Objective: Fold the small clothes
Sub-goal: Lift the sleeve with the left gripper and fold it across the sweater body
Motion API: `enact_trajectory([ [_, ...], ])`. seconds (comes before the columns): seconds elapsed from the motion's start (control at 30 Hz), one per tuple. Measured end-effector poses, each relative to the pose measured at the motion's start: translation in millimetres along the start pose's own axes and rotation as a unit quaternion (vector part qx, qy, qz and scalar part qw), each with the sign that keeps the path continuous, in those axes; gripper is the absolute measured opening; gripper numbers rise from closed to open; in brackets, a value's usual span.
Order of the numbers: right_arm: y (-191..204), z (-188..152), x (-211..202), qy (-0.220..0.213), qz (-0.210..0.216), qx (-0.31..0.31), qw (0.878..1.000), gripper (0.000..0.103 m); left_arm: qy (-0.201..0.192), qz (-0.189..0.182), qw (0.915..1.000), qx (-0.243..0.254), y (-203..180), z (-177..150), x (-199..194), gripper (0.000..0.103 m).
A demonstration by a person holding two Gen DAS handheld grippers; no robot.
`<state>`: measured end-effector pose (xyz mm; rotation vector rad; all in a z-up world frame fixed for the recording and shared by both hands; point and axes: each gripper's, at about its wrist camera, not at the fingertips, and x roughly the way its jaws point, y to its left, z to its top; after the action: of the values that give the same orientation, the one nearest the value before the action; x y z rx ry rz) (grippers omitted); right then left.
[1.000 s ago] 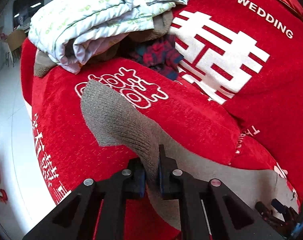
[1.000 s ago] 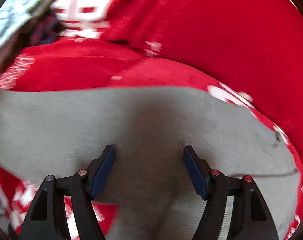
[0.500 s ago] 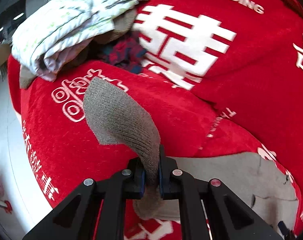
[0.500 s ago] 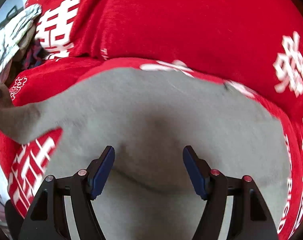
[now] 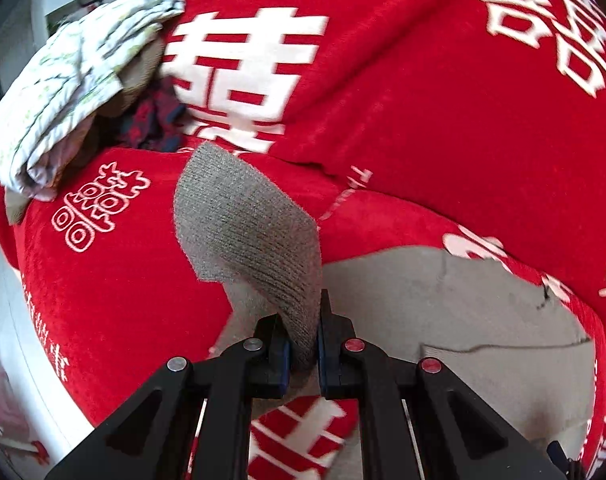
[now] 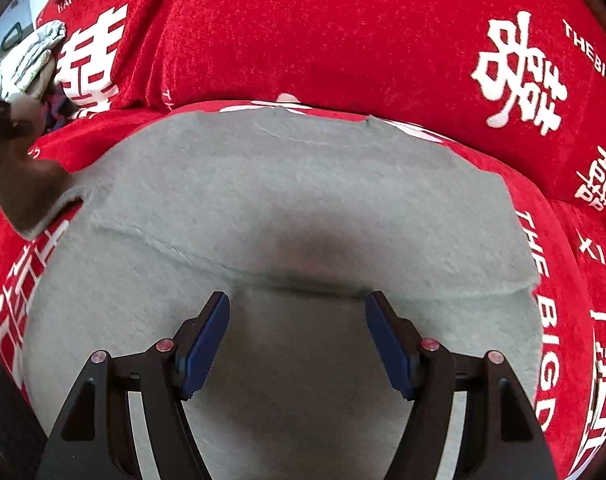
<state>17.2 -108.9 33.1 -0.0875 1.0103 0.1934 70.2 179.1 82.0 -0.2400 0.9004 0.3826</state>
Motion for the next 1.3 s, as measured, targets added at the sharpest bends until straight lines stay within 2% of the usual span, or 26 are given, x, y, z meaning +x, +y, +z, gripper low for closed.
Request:
enact_trajectory([
  [0.67,-68.3,-25.9,-10.4,-0.007,0.001,0.037,0.999,0.074,0.003,-0.018,0.9955,0.093,-125.7,-30.1,-18.0,0.011],
  [1.0,-61.2,-35.6,-13.8,-0.039,-0.007,0.010,0.999,0.076,0.011,-0.032,0.9905,0.133,-198.7,-51.8,-24.0,0.011],
  [1.3,-58.1,-39.6,-14.8,-0.066,0.004,0.015,0.998,0.077,-0.002,-0.044,0.9821,0.183,-251.6,-70.2,-40.2,0.011],
])
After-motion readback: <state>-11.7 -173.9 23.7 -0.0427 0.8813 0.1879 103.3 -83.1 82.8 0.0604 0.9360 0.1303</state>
